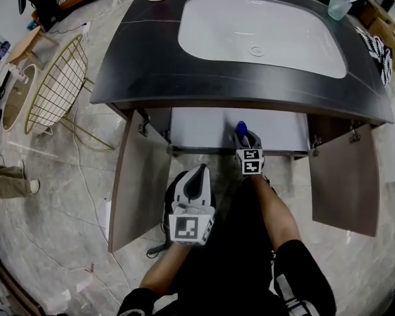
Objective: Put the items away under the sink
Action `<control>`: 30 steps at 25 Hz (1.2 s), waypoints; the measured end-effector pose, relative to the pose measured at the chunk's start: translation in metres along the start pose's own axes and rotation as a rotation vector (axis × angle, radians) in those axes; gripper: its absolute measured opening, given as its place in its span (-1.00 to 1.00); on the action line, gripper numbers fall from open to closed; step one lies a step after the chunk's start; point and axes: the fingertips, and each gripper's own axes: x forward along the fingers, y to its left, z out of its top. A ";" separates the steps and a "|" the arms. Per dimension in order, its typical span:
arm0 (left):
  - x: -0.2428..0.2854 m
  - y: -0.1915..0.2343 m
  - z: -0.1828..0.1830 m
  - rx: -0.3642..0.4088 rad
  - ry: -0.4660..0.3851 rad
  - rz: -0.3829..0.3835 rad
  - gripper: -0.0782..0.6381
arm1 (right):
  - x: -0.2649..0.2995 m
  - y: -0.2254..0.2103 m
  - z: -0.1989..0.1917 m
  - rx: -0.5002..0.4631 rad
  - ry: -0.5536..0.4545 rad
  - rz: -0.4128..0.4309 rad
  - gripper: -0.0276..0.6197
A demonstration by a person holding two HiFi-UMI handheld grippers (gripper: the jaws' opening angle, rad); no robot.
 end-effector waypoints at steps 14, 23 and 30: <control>0.014 0.011 0.001 -0.006 0.020 0.033 -0.74 | -0.022 -0.005 -0.013 0.065 0.077 -0.033 -0.33; 0.030 0.014 0.026 -0.010 0.141 0.021 -0.74 | -0.063 0.012 -0.011 0.205 0.318 -0.007 -0.85; 0.020 0.008 0.090 -0.026 0.281 0.048 -0.74 | -0.131 0.036 0.006 0.291 0.561 0.043 -0.88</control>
